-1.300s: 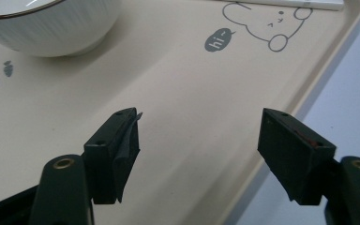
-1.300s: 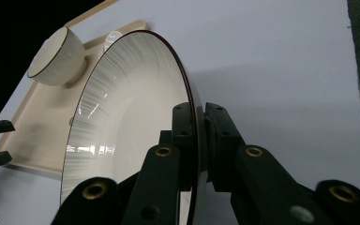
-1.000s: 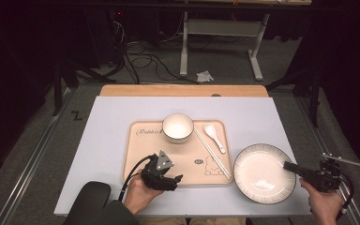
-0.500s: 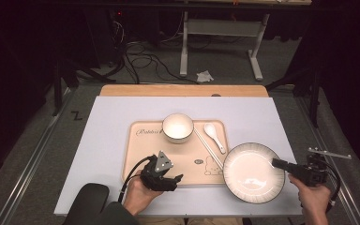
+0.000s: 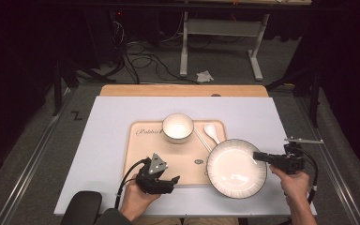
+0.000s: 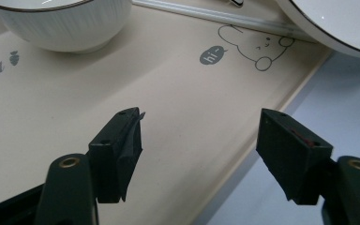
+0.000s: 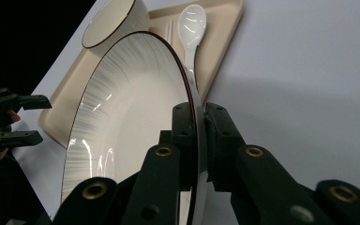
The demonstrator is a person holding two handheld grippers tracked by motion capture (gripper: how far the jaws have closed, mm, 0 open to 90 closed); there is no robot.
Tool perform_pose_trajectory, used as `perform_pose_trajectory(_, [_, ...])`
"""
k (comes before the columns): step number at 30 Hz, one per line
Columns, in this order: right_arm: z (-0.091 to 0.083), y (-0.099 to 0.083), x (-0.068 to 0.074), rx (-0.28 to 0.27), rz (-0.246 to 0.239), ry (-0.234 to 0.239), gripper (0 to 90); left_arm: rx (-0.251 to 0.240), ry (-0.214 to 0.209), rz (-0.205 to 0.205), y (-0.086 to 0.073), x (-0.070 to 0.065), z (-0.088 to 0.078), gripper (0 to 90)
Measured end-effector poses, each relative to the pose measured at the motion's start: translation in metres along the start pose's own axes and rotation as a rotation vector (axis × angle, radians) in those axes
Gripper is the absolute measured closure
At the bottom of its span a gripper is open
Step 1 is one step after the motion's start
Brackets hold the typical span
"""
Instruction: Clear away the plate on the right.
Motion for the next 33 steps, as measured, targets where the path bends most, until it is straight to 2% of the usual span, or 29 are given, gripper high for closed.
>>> perform_pose_trajectory(6, [0.019,0.011,0.006,0.026,-0.03,0.034,84.7,-0.007,0.014,-0.034,-0.003,0.001,-0.007,30.9])
perform_pose_trajectory(9, [0.028,0.016,0.01,0.038,-0.047,0.051,84.7,-0.027,0.032,-0.057,-0.003,0.003,-0.01,33.6])
perform_pose_trajectory(12, [0.036,0.02,0.015,0.05,-0.059,0.068,84.7,-0.036,0.043,-0.063,-0.003,0.004,-0.013,34.5])
perform_pose_trajectory(22, [0.061,0.029,0.035,0.092,-0.114,0.109,84.8,-0.055,0.011,-0.107,0.0,0.004,-0.013,33.5])
perform_pose_trajectory(24, [0.065,0.029,0.039,0.102,-0.122,0.115,84.7,-0.056,0.014,-0.104,0.001,0.003,-0.011,32.4])
perform_pose_trajectory(28, [0.073,0.03,0.048,0.119,-0.139,0.128,84.7,-0.025,-0.002,-0.088,0.002,0.0,-0.003,29.6])
perform_pose_trajectory(33, [0.079,0.03,0.057,0.125,-0.154,0.139,84.7,-0.015,-0.042,-0.102,0.006,-0.002,0.004,30.5])
Point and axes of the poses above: each handheld gripper's, and its own axes: z roughly forward along the jaws, y roughly out of its top, x roughly to its left, the point moved 3 cm from there along z, roughly forward along the jaws, and after that the axes turned 6 degrees about -z, right-handed, at the moved point
